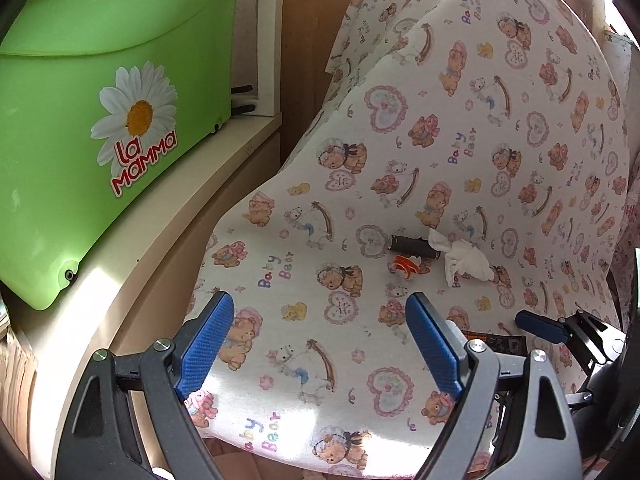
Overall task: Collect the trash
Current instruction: 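Close the left tool on the red clip while the right tool grasps the black-orange wrapper, then lift the red clip with the left tool while the right tool lifts the wrapper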
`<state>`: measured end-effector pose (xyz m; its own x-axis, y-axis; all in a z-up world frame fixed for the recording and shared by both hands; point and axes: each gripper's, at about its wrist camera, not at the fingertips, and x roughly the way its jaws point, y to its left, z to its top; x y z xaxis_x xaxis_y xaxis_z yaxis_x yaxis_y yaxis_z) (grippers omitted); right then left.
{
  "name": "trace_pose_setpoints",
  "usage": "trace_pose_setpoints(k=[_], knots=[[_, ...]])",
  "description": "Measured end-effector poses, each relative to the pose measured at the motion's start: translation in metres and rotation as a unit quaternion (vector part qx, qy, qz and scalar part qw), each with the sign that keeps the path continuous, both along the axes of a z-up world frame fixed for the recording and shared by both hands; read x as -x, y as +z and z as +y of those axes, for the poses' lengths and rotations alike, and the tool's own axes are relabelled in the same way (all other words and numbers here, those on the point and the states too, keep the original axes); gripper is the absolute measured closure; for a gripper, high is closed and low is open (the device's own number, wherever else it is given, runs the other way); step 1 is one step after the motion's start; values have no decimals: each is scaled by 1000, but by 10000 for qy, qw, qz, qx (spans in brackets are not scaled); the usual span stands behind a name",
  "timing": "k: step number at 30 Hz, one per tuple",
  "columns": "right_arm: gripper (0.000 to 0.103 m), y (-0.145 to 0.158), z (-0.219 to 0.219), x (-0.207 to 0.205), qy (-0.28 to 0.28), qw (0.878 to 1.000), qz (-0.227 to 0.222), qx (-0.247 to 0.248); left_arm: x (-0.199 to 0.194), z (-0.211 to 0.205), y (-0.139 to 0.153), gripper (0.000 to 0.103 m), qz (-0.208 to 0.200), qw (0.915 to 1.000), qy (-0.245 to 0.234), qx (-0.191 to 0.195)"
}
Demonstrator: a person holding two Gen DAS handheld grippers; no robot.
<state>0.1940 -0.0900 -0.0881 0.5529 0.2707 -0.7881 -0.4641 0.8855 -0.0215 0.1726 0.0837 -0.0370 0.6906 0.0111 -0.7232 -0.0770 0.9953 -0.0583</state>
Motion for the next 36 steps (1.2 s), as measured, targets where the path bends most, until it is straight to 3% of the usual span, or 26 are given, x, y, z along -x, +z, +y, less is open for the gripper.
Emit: trace_pose_setpoints(k=[3, 4, 7, 10, 12, 15, 19, 23, 25, 27, 30, 36], knots=[[58, 2, -2, 2, 115, 9998, 15, -130, -1, 0, 0, 17, -2, 10000, -3, 83], [73, 3, -3, 3, 103, 9999, -4, -113, -2, -1, 0, 17, 0, 10000, -23, 95], [83, 6, -13, 3, 5, 9995, 123, -293, -4, -8, -1, 17, -48, 9997, -188, 151], [95, 12, -31, 3, -310, 9975, 188, -605, -9, -13, -5, 20, -99, 9970, -496, 581], [96, 17, -42, 4, -486, 9959, 169, -739, -16, -18, -8, 42, -69, 9935, -737, 864], [97, 20, -54, 6, -589, 9956, 88, -718, -25, -29, -10, 56, -57, 9926, -960, 736], [97, 21, -65, 9, -686, 9949, 73, -737, -35, -47, -14, 60, -120, 9931, -1135, 274], [97, 22, -67, 12, -646, 9965, 20, -534, -51, -57, -28, 68, 219, 9906, -1306, 336], [97, 22, -75, 14, -673, 9964, 45, -508, -53, -59, -28, 72, 243, 9901, -1323, 395], [97, 22, -80, 16, -706, 9958, 81, -572, -55, -62, -28, 84, 227, 9891, -1421, 319], [97, 20, -83, 16, -703, 9959, 104, -557, -60, -64, -28, 86, 211, 9900, -1389, 119], [97, 20, -86, 20, -713, 9961, 119, -511, -71, -52, -38, 89, 420, 9911, -1141, 543]])
